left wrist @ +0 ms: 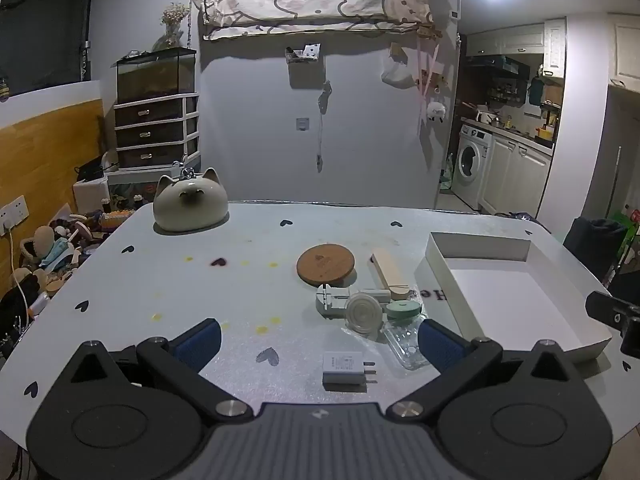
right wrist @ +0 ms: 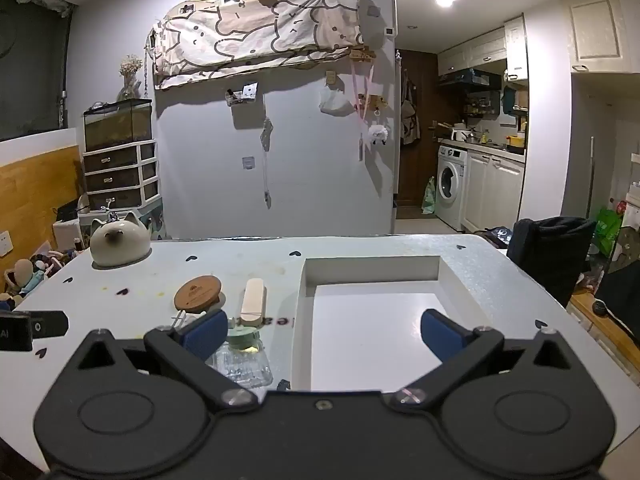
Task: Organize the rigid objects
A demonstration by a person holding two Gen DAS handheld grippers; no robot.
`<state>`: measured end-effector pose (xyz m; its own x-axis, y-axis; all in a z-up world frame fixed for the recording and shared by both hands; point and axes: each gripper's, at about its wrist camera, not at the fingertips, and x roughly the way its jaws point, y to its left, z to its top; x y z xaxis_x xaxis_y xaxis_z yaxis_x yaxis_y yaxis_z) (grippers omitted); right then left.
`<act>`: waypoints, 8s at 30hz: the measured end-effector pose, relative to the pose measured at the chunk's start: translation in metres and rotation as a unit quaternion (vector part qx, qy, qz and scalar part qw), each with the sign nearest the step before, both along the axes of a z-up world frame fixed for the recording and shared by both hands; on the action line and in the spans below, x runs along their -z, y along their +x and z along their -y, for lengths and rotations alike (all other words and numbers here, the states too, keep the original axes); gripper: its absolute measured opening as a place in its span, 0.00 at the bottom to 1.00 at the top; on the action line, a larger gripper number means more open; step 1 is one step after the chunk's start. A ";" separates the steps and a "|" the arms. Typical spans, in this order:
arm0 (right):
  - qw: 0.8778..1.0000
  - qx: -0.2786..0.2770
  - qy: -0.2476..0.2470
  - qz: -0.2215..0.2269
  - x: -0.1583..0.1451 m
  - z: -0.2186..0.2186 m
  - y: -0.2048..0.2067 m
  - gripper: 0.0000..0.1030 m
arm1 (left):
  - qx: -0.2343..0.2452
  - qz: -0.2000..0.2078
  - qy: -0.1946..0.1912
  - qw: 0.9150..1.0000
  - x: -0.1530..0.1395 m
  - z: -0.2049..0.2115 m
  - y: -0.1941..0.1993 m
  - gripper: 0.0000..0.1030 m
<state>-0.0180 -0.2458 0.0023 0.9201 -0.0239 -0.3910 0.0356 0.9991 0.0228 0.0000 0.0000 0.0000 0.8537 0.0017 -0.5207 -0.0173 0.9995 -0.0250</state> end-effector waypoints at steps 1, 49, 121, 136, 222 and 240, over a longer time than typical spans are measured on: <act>1.000 0.000 0.000 0.001 0.000 0.000 0.000 1.00 | 0.000 0.001 0.001 1.000 0.000 0.000 0.000 1.00; 1.000 0.003 -0.001 0.004 0.004 0.001 0.003 1.00 | 0.002 -0.001 0.000 1.000 -0.003 0.006 0.002 1.00; 0.999 0.048 0.001 0.006 -0.007 0.101 0.053 1.00 | -0.040 -0.031 -0.020 0.999 0.001 0.048 0.061 1.00; 0.992 0.086 0.012 -0.088 0.033 0.217 0.124 1.00 | -0.108 -0.106 0.012 0.988 0.049 0.075 0.112 1.00; 0.954 0.039 0.021 -0.295 0.126 0.231 0.192 0.07 | 0.035 -0.321 -0.113 0.940 0.104 0.227 0.199 0.47; 0.954 0.032 0.025 -0.297 0.126 0.234 0.194 0.06 | 0.126 -0.226 -0.104 0.960 0.053 0.219 0.177 1.00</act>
